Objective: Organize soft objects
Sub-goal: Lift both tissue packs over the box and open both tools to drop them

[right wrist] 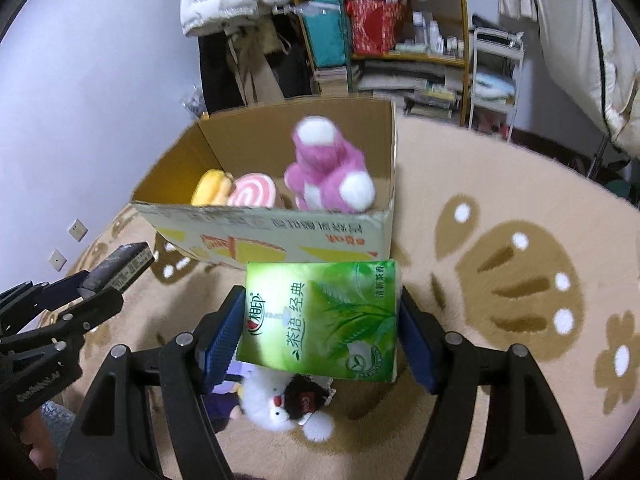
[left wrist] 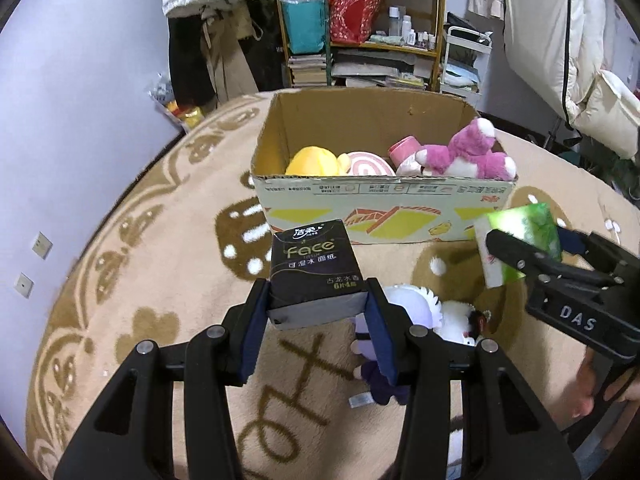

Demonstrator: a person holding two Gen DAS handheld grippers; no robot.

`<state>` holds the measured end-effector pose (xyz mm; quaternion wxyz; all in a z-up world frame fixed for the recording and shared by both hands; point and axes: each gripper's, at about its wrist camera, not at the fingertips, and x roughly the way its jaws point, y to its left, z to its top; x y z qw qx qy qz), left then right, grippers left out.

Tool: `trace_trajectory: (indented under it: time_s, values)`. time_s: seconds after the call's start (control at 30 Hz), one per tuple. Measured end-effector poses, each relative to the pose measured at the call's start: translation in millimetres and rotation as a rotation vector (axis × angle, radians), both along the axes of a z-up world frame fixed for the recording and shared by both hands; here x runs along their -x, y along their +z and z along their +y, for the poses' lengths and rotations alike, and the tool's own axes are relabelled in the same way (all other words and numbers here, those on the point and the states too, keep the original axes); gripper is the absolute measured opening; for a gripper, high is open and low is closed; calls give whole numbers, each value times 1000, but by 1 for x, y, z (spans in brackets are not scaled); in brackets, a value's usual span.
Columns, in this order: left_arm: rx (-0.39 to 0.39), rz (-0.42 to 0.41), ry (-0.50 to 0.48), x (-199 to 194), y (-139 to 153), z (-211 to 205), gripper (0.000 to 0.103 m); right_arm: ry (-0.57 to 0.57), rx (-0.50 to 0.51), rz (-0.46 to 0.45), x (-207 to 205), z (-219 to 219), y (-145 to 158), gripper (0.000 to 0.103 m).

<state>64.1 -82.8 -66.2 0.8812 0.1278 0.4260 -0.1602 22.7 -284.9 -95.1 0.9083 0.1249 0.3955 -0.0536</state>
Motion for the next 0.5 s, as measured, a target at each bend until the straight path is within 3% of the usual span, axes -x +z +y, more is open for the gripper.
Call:
trace_trajectory:
  time_s: [0.33,0.5]
  values:
    - [24,-66,22,21,19,13,45,12,102,-115,27,27,45,76]
    - [29,-173,27,29,41,17,45,20,119,-179,32,31,63,76]
